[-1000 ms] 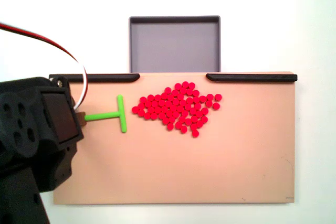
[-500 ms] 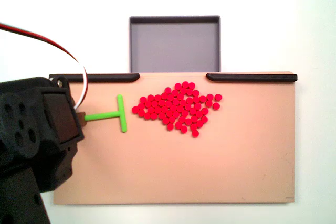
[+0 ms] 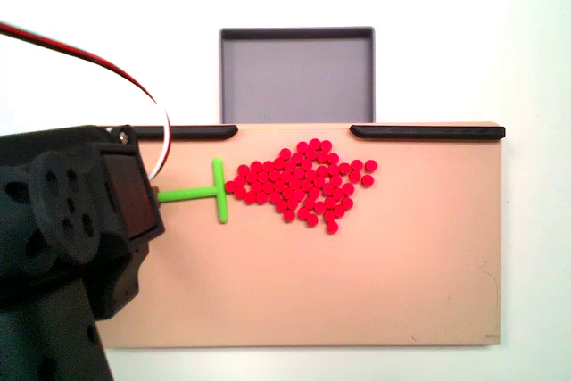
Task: Gather the left side granules
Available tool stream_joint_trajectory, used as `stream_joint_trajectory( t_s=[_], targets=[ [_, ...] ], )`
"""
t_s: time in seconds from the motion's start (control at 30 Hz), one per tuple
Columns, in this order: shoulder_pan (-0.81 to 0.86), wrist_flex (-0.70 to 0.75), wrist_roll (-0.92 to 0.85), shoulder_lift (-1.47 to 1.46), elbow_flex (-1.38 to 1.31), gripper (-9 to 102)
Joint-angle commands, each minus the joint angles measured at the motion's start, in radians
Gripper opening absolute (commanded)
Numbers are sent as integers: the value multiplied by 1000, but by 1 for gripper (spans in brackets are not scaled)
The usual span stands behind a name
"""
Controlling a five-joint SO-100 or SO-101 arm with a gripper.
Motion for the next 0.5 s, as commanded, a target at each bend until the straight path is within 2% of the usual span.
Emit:
stream_joint_trajectory(
  t_s=[0.0, 0.47],
  targets=[
    [17, 6, 2, 2, 3, 0],
    [37, 6, -3, -3, 5, 0]
  ],
)
